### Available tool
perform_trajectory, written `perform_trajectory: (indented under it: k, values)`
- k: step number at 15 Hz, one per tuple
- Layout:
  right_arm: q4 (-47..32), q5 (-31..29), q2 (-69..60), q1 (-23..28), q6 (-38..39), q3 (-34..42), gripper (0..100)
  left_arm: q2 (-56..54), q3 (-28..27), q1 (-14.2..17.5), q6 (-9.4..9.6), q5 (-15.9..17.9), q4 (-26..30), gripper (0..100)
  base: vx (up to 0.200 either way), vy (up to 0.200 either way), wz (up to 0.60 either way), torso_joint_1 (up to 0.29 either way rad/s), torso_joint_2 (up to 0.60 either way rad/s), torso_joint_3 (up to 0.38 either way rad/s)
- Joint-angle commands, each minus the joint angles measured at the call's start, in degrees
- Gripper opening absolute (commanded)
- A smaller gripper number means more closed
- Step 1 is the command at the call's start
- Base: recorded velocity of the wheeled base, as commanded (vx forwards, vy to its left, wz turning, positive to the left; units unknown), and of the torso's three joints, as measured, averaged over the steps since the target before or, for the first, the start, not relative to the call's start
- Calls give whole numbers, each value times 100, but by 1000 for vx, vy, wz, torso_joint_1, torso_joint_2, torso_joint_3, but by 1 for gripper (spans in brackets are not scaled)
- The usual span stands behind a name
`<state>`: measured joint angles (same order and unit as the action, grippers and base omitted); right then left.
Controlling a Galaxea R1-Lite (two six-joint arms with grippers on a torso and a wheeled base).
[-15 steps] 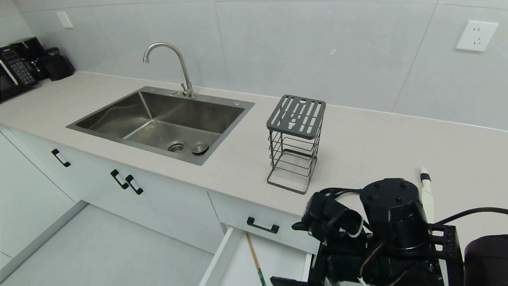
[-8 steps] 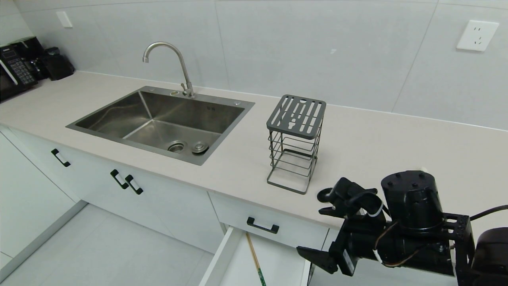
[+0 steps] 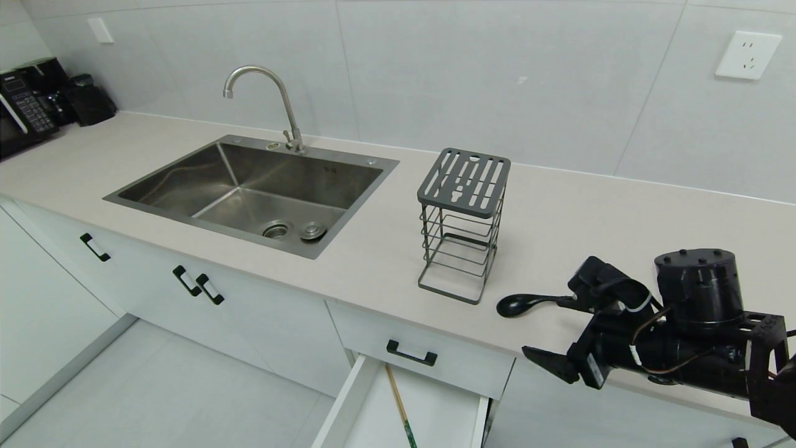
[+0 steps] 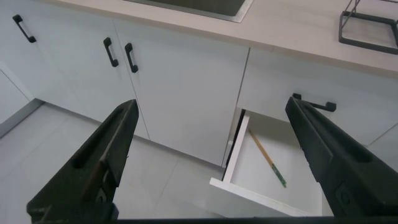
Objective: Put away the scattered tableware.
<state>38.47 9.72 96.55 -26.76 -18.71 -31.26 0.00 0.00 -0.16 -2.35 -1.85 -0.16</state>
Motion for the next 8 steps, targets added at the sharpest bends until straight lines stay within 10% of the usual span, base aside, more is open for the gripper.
perform_trajectory:
  k: [1, 8]
  values:
    - [2, 4, 110, 189, -18, -82, 100, 0, 0, -2, -2, -8, -2, 100, 0, 0, 0, 0, 0, 0]
    - [2, 13, 426, 347, -97, -232, 100, 0, 0, -2, -2, -8, -2, 100, 0, 0, 0, 0, 0, 0]
